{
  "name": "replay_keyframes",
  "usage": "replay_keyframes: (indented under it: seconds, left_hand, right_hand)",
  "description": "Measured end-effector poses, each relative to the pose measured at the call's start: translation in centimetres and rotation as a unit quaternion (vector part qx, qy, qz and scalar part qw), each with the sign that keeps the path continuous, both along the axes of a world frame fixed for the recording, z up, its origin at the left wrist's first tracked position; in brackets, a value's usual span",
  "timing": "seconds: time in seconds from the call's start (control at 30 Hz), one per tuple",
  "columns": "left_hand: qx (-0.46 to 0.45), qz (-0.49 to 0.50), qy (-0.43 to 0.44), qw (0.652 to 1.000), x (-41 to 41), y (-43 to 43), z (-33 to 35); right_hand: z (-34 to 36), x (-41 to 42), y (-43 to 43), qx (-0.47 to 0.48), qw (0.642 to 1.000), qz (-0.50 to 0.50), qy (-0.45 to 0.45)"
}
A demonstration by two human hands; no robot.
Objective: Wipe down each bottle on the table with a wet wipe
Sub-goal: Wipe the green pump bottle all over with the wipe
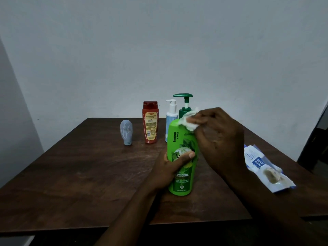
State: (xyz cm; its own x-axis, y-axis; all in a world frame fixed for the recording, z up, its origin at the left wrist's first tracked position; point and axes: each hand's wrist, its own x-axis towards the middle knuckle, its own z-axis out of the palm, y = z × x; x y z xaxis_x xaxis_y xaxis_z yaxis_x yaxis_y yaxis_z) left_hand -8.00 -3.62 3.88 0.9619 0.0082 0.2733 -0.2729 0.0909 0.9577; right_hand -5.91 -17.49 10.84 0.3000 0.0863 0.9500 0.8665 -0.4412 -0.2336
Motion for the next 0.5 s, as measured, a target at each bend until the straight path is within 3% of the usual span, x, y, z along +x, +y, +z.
replay_keyframes:
  seconds: [0.3,0.43,0.5]
  left_hand:
    - [0.004,0.009,-0.037,0.999,0.8,0.6,-1.0]
    - [-0.014,-0.040,-0.064,0.997,0.2,0.7,-1.1]
    - [-0.034,-0.059,-0.036,0.997,-0.4,0.5,-0.8]
  right_hand:
    - [-0.7,-0.7,2.7,-0.162,0.980,-0.073,-0.094]
    - [-2.4,-0.3,2.3,-0.212,0.972,-0.032,-0.099]
    - [-3.2,-0.4,1.9,-0.202,0.976,0.006,-0.077]
